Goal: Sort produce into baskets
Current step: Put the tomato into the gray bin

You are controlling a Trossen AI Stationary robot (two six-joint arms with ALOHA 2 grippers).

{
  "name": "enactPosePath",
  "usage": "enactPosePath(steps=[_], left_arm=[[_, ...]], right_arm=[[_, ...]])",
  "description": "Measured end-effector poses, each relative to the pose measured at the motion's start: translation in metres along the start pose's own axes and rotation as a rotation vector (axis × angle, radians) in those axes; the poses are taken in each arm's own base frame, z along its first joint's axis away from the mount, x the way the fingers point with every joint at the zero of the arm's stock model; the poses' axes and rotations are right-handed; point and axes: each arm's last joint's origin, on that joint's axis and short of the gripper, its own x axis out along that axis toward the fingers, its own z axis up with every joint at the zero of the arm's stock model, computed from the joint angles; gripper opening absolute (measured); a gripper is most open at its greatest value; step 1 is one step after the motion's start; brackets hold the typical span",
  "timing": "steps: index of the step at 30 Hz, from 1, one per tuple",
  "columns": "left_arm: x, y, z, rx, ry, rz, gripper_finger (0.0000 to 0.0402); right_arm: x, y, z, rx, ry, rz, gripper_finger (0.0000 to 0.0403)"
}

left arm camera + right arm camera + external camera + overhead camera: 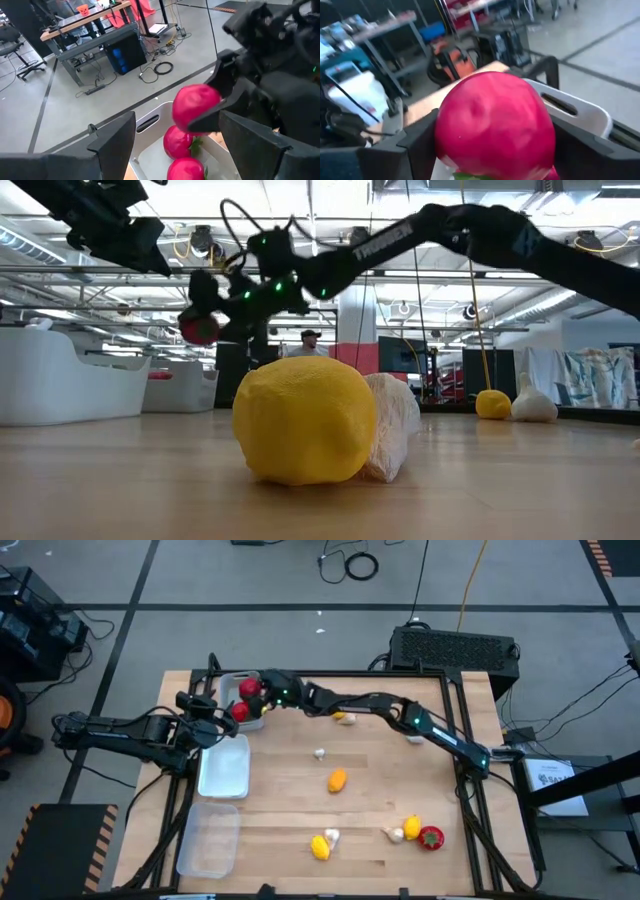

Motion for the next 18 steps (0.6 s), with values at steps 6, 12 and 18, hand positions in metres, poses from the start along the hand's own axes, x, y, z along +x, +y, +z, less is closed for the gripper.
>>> enactPosePath(steps=[6, 12, 18], left_arm=[[0.0, 0.0, 0.0, 0.0, 0.0, 0.0, 0.0293], [0.0, 0.0, 0.0, 0.001, 0.0, 0.001, 0.0293], [0.0, 0.0, 0.0, 0.001, -0.002, 0.004, 0.0293]], right_arm=[[0.005, 0.004, -0.012, -0.043, -0.013, 0.046, 0.03], [0.004, 0.009, -0.023, -0.125, 0.069, 0.036, 0.03], [0.003, 0.011, -0.029, -0.154, 0.113, 0.033, 0.0328]])
